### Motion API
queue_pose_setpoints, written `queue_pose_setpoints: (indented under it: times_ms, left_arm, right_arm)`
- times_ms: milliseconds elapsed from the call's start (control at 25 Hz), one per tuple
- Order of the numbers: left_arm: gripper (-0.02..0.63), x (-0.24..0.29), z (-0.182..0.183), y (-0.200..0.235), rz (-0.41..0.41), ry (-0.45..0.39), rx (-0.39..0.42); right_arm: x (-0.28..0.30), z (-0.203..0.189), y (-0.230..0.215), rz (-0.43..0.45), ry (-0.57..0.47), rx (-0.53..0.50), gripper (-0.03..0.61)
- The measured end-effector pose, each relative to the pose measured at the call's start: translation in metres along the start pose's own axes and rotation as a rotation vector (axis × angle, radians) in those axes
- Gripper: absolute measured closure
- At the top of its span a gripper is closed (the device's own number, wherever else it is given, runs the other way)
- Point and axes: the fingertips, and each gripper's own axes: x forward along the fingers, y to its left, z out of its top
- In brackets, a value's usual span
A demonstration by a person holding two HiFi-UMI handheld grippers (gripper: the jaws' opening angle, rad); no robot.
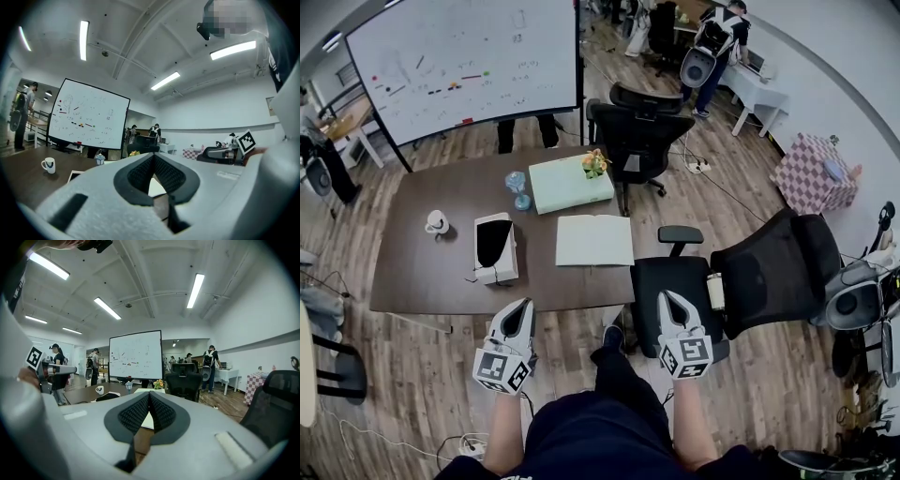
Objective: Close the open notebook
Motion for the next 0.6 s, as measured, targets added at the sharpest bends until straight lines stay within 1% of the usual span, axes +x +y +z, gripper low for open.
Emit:
queue_pose_setpoints:
  times_ms: [320,600]
  left_arm:
    - [0.618,0.020,0.002,0.016,0.027,-0.008,-0.002]
    - [0.618,0.044,-0.002,0.029,0.049,0.008,0.009]
  right_arm:
    - [0.040,-0.007,-0.009,0.028,0.022,-0.005,0.571]
    - [0.072,-0.011,-0.024,0.038,0.033,-0.010,0.571]
